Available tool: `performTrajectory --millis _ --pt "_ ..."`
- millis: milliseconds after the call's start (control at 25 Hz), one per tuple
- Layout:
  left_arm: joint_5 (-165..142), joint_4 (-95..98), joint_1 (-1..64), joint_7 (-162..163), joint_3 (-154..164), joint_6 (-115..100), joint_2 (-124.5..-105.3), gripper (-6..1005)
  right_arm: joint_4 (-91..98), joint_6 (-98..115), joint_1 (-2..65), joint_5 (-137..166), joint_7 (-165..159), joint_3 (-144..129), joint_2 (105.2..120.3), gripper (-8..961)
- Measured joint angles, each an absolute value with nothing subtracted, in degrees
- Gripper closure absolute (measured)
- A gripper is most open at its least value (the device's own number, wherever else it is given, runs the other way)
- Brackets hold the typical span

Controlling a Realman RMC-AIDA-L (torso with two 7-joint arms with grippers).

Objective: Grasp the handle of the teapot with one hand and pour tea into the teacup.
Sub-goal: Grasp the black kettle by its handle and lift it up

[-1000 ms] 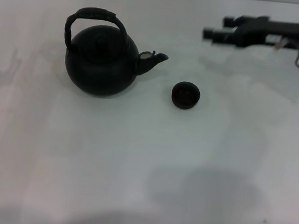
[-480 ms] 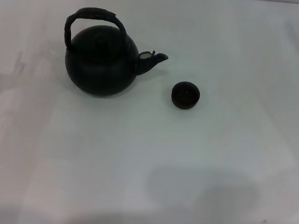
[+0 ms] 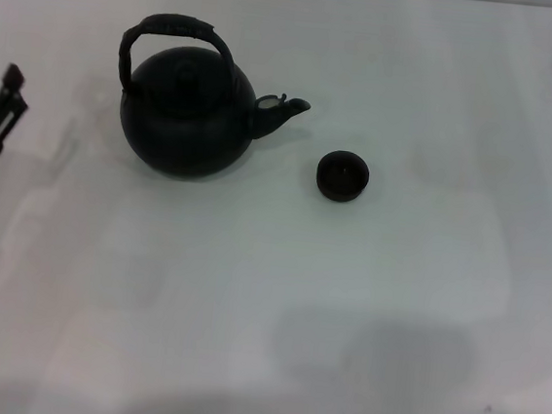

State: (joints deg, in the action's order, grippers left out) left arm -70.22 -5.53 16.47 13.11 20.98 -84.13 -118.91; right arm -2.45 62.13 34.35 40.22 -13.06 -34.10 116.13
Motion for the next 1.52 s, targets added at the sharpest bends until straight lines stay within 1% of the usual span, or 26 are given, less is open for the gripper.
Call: performTrajectory --millis 280,560,1160,1520 --pt "-70.2 -5.8 17.7 13.1 25.1 -83.4 -119.16 152 -1.5 59.0 34.8 40.1 -15.8 -34.0 116.09 128" --pt "-73.8 -6.2 22.8 13.1 25.3 -78.4 -119.27 170 -1.0 59.1 35.1 40.3 -17.6 -34.5 116.12 128" --pt "-74.9 -5.7 28.7 12.8 25.2 -70.7 -119.27 226 -0.8 58.8 35.2 40.0 -18.5 -34.1 116.01 128" --pt "-74.8 -6.6 29.6 11.1 24.8 -70.2 -119.52 259 -0.8 58.8 35.4 39.9 -18.7 -34.0 116.01 128"
